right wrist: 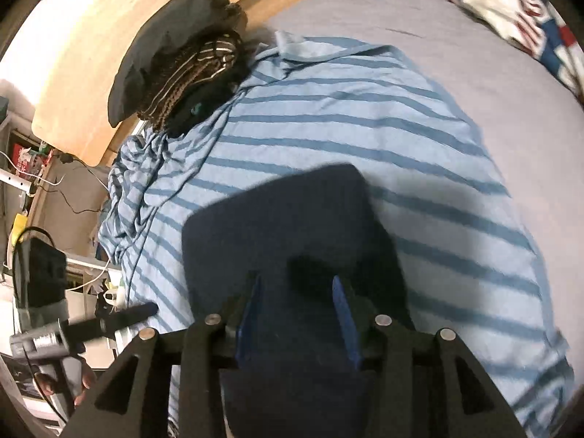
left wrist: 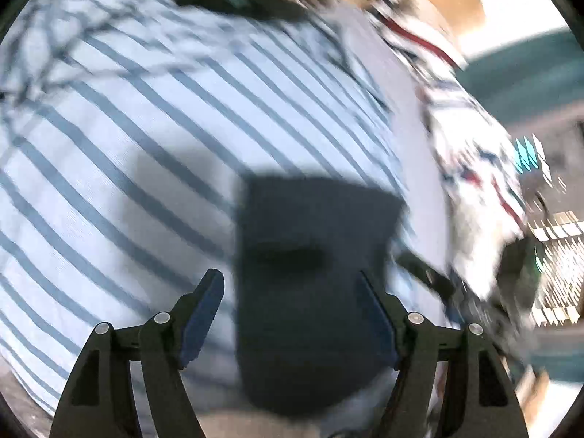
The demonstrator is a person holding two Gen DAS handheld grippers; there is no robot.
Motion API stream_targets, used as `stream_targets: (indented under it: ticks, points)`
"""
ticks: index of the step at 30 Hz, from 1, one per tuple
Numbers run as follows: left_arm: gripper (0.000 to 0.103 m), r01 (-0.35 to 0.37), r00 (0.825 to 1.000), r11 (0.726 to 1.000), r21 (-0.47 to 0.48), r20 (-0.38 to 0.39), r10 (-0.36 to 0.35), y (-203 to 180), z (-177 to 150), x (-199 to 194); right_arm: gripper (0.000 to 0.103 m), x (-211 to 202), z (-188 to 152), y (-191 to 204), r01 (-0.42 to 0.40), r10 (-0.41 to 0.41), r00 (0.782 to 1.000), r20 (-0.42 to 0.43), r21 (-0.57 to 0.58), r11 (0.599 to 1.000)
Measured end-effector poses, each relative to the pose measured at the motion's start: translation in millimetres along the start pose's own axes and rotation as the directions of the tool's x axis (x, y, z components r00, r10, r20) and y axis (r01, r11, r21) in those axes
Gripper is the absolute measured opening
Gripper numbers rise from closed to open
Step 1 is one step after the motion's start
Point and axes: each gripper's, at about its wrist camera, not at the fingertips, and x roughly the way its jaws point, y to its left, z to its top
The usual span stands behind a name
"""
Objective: Fold clothes
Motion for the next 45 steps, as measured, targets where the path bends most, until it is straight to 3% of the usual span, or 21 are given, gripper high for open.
stream_targets:
  ticks: [3, 5, 7, 9, 13, 15, 18, 19, 21, 22, 25, 28, 31, 33, 36, 38, 39, 40, 45]
  points:
    - [0.074, -0.106, 0.994, 0.994, 0.03, -0.021, 0.107, -6.8, 2.0, 49.6, 0.047, 24.9, 16.7, 0.2, 0.102, -0.102, 0.995, 0.009, -0.03, 0.994]
    - [0.075, -0.076, 0.996, 0.996, -0.046, -0.044, 0.074, 17.5, -0.4, 62.4, 0.04, 39.6, 23.3, -11.7, 0.143, -0.143, 0.99, -0.015, -0.007, 0.99]
    - [0.076, 0.008, 0.998, 0.992, -0.128, -0.062, -0.016, 33.5, -4.8, 65.1, 0.034, 54.2, 24.5, -38.8, 0.12, -0.117, 0.991, -0.058, 0.063, 0.991]
    - [0.076, 0.094, 0.992, 0.98, -0.177, -0.072, -0.108, 44.3, -5.6, 63.3, 0.032, 43.3, 21.8, -49.7, 0.085, -0.082, 0.996, -0.039, 0.1, 0.991]
    - [0.076, 0.15, 0.983, 0.97, -0.191, -0.073, -0.167, 40.0, -14.6, 55.8, 0.039, 5.7, 13.8, -61.5, 0.004, -0.01, 0.999, 0.04, 0.148, 0.989]
    - [0.076, 0.165, 0.98, 0.969, -0.182, -0.081, -0.182, 34.0, -18.5, 57.8, 0.039, -13.4, 3.5, -53.9, -0.065, 0.059, 0.997, 0.059, 0.109, 0.992]
    - [0.076, 0.161, 0.978, 0.975, -0.153, -0.107, -0.179, 24.7, -22.4, 70.4, 0.037, -9.7, -15.8, -31.9, -0.186, 0.186, 0.981, -0.05, 0.007, 0.982]
    - [0.076, 0.157, 0.98, 0.976, -0.152, -0.097, -0.173, 25.7, -26.1, 65.0, 0.034, -1.1, -21.1, -30.7, -0.153, 0.152, 0.985, -0.087, -0.008, 0.988]
    - [0.076, 0.159, 0.982, 0.975, -0.154, -0.075, -0.172, 25.9, -33.2, 58.1, 0.032, 17.5, -31.0, -38.4, -0.008, 0.005, 0.991, -0.132, -0.023, 1.0]
    - [0.076, 0.157, 0.983, 0.978, -0.139, -0.075, -0.169, 24.0, -37.1, 54.4, 0.026, 21.5, -33.1, -50.5, 0.027, -0.025, 0.991, -0.128, 0.015, 1.0]
    - [0.076, 0.146, 0.985, 0.986, -0.08, -0.079, -0.152, 17.6, -51.6, 40.6, 0.024, 19.1, -38.7, -77.3, 0.008, 0.006, 0.995, -0.099, 0.148, 0.989]
    - [0.076, 0.156, 0.981, 0.987, -0.046, -0.11, -0.16, 8.7, -63.1, 43.4, 0.031, -3.2, -45.7, -59.1, -0.008, 0.01, 1.0, -0.025, 0.081, 0.997]
    - [0.076, 0.167, 0.973, 0.984, -0.064, -0.149, -0.175, 9.7, -69.8, 54.3, 0.03, -3.2, -52.9, -52.0, 0.024, -0.023, 0.999, -0.037, 0.005, 1.0]
    - [0.076, 0.182, 0.967, 0.979, -0.087, -0.163, -0.194, 10.1, -72.4, 60.0, 0.029, 11.5, -56.6, -78.3, 0.099, -0.091, 0.99, -0.105, 0.074, 0.992]
    - [0.076, 0.195, 0.967, 0.974, -0.116, -0.143, -0.211, 18.3, -79.9, 49.1, 0.038, -13.1, -66.7, -109.1, 0.032, -0.015, 0.998, -0.064, 0.27, 0.962]
    - [0.079, 0.189, 0.97, 0.971, -0.149, -0.128, -0.208, 27.0, -83.9, 44.1, 0.059, -37.4, -80.7, -120.5, -0.021, 0.026, 1.0, -0.007, 0.374, 0.927]
    - [0.079, 0.186, 0.971, 0.968, -0.165, -0.121, -0.207, 31.4, -85.9, 41.5, 0.074, -49.7, -92.4, -128.8, -0.042, 0.037, 0.999, 0.021, 0.455, 0.889]
    - [0.079, 0.181, 0.97, 0.967, -0.181, -0.126, -0.206, 34.2, -87.2, 42.8, 0.078, -58.7, -103.4, -135.3, -0.054, 0.041, 0.998, 0.037, 0.525, 0.85]
    - [0.079, 0.193, 0.958, 0.951, -0.24, -0.165, -0.236, 34.0, -89.3, 60.3, 0.079, -60.9, -159.2, -140.7, -0.079, 0.109, 0.994, -0.005, 0.656, 0.75]
